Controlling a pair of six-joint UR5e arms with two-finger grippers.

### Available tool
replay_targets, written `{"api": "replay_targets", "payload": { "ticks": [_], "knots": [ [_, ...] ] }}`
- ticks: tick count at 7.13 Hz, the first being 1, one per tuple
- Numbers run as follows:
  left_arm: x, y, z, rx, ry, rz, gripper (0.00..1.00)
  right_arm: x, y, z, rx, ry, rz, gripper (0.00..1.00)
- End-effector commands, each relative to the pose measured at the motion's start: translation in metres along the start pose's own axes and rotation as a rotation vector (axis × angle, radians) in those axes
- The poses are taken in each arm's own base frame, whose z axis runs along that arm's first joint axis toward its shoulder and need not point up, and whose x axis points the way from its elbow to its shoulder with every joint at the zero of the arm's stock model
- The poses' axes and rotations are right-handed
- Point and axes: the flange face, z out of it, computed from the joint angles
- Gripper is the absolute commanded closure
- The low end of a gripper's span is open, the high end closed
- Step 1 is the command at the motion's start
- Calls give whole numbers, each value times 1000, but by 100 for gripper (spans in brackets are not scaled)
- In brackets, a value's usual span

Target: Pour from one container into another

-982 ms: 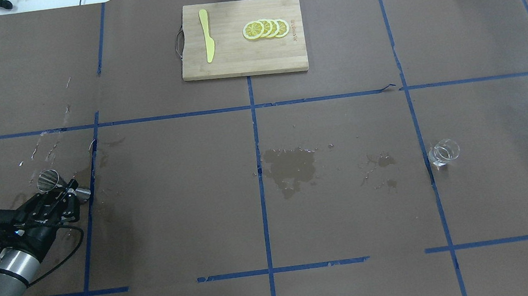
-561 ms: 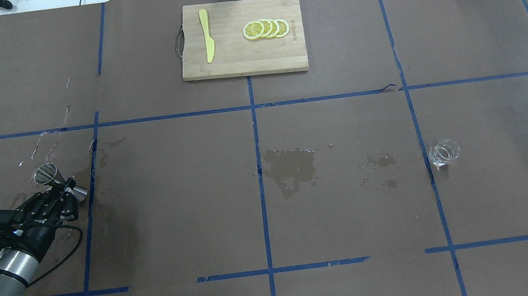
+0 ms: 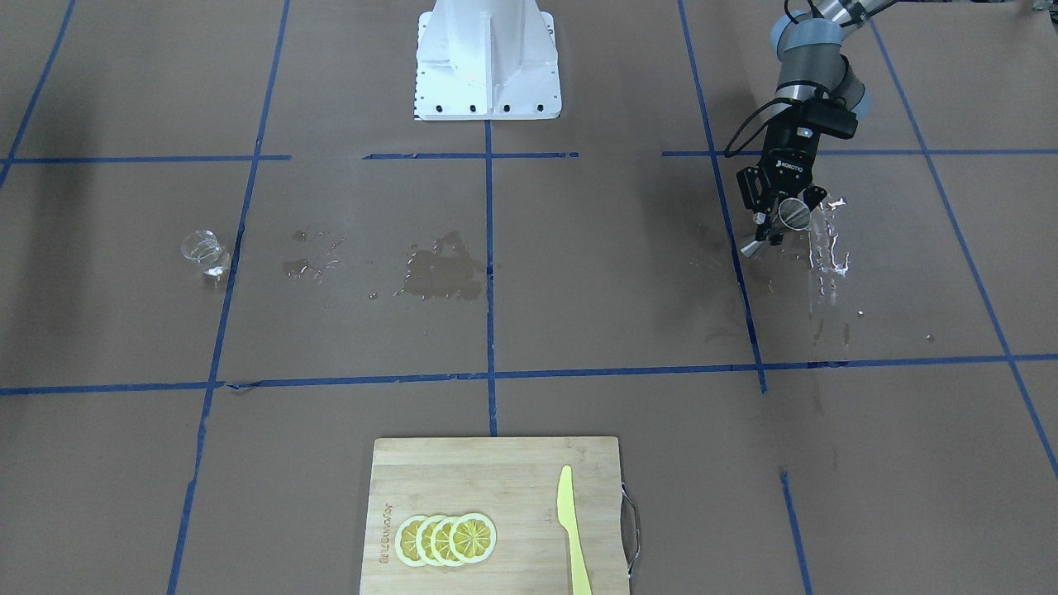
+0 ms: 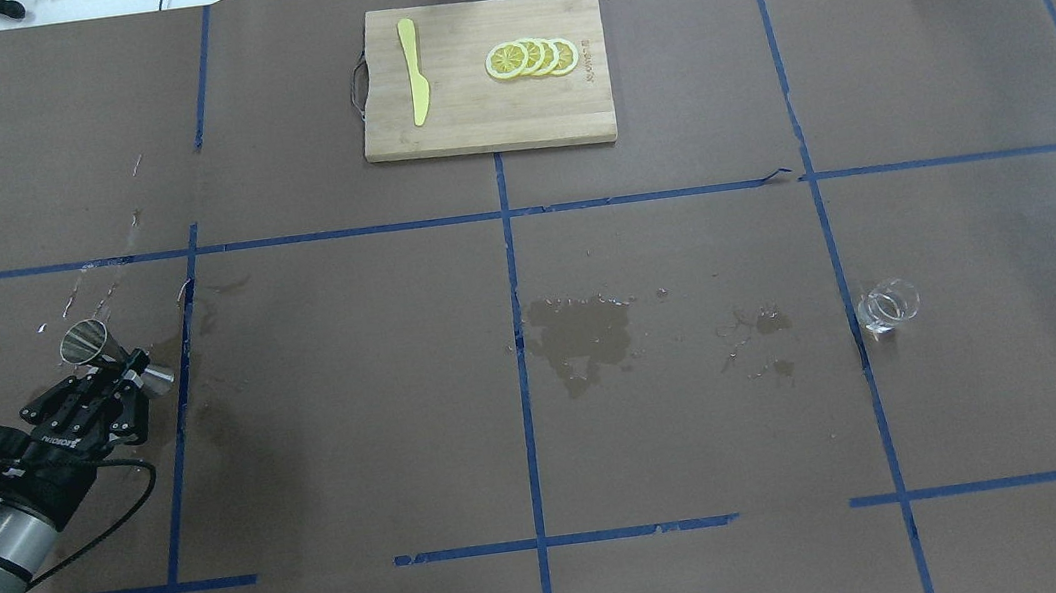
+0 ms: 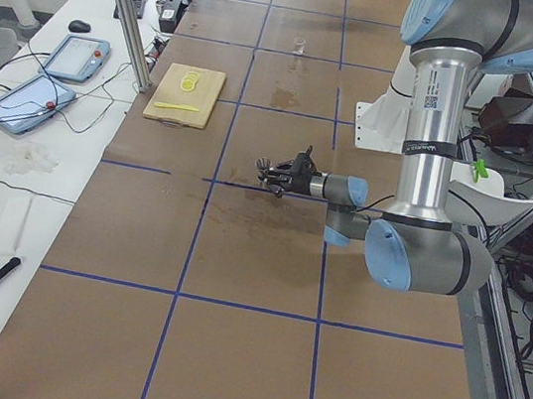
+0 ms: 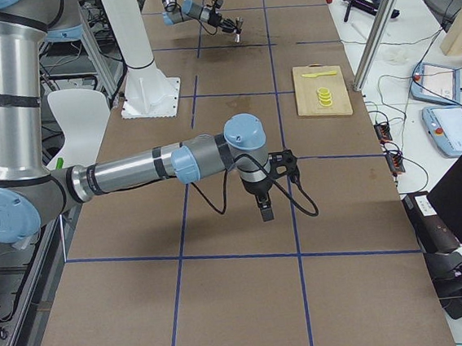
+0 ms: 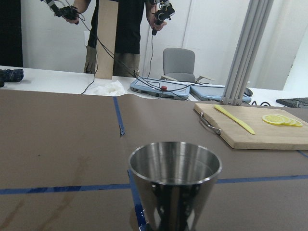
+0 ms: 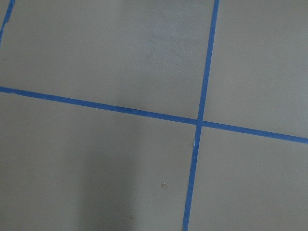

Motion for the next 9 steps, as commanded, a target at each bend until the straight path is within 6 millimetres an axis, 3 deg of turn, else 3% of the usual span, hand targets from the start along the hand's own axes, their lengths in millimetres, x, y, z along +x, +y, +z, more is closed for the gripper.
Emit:
{"api": "replay_targets", "payload": {
  "ticks": [1, 2, 4, 7, 9],
  "knots": [
    [17, -15, -14, 5, 218, 110, 100, 1, 0, 0, -1, 2, 1, 0],
    [18, -16, -18, -19, 300, 108, 100, 2, 1, 1, -2, 1, 4, 0],
    [14, -33, -7, -73, 438, 192, 100, 2, 0, 0, 0, 1, 39, 0],
    [24, -96, 48, -102, 714, 460, 100, 2, 0, 0, 1, 1, 51, 0],
    [82, -133, 100, -156, 824, 565, 100, 3, 0, -2, 4, 2, 63, 0]
  ]
}}
